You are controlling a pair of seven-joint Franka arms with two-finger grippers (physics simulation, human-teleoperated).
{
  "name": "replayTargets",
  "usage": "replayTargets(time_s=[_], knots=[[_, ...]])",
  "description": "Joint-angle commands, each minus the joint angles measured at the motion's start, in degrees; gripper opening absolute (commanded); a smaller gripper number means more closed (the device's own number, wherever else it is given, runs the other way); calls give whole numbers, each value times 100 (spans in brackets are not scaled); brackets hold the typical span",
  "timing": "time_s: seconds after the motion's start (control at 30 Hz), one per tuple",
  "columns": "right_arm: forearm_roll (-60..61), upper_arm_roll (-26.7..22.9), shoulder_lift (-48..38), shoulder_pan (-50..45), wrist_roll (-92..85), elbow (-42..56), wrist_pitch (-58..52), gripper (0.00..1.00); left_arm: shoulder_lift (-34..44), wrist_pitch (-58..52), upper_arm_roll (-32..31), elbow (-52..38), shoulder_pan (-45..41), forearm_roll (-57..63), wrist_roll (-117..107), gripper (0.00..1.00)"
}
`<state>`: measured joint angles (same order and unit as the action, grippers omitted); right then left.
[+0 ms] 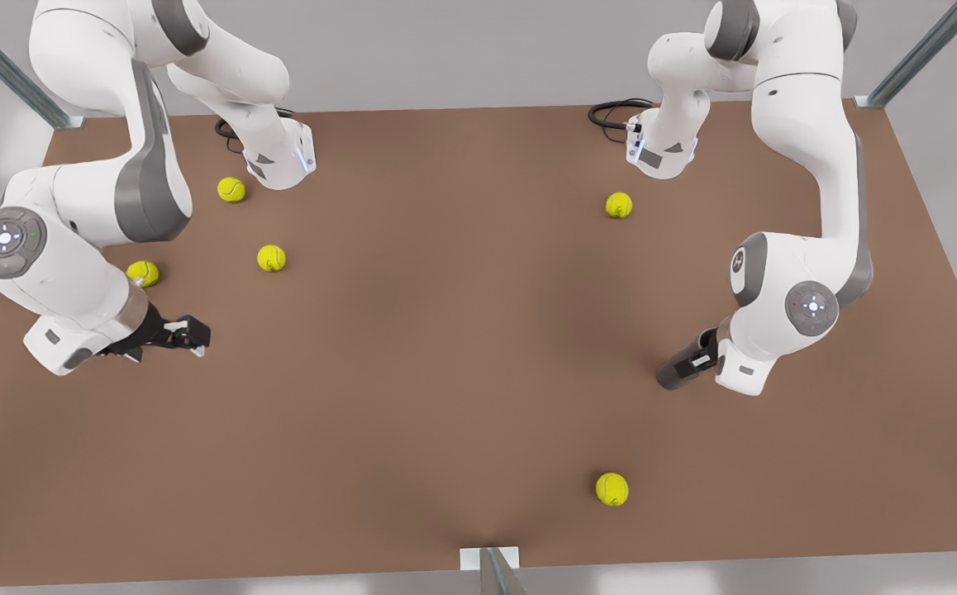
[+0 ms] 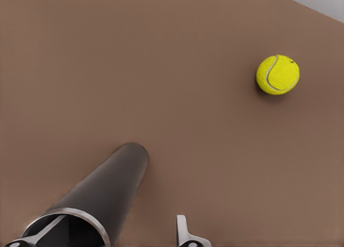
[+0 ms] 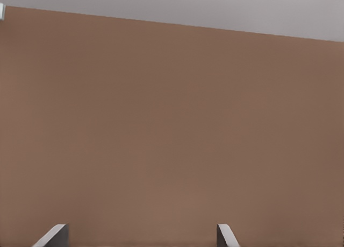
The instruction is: Put the tennis tube upright
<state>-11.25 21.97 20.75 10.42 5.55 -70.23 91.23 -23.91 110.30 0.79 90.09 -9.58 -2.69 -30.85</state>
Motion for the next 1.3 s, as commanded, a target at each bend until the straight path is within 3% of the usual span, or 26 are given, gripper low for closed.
replayTargets(time_s=[0.0,0.27,0.4,0.53,0.63,0.73,0.97,1.27], knots=[[0,0,0,4,-1,0,0,100,0,0,0,0,0,5,0,100],[35,18,-9,-40,-19,18,-307,100,0,-26,0,-88,0,5,18,100],[26,466,-176,-101,-19,35,-1081,100,27,-202,0,-272,0,5,44,100],[9,466,-167,-93,8,35,-1072,100,79,-764,0,-580,9,5,105,100],[9,457,-159,-93,34,35,-1046,100,71,-2030,26,-1336,105,-39,1511,100],[44,449,-159,-66,34,35,-1020,100,185,-2320,18,-1723,141,-30,1819,100],[44,440,-159,-5,17,44,-1020,100,861,-2303,18,-1477,132,22,2013,100],[44,440,-159,-14,25,44,-1020,100,844,-2303,18,-1459,114,14,2004,100]])
